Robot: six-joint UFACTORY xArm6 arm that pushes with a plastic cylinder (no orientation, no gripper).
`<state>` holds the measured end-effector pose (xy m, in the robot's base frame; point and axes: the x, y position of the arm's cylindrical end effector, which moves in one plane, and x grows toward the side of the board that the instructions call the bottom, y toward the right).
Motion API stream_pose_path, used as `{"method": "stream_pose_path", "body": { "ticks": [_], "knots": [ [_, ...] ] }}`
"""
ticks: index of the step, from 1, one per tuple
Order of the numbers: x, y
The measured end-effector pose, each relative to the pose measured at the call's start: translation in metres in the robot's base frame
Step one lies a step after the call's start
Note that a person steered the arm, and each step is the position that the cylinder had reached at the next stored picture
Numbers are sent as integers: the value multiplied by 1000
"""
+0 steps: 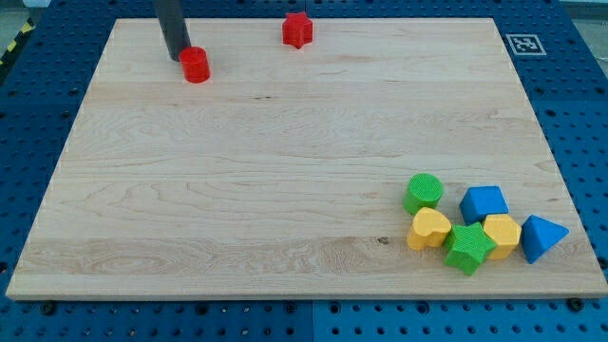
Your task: Push the red circle to the group of blocks
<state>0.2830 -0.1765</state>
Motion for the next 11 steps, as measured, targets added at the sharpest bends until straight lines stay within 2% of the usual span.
{"method": "stream_pose_path", "body": {
  "ticks": [5, 9, 11],
  "knots": [
    [80, 89],
    [134, 198],
    [177, 235]
  ]
}}
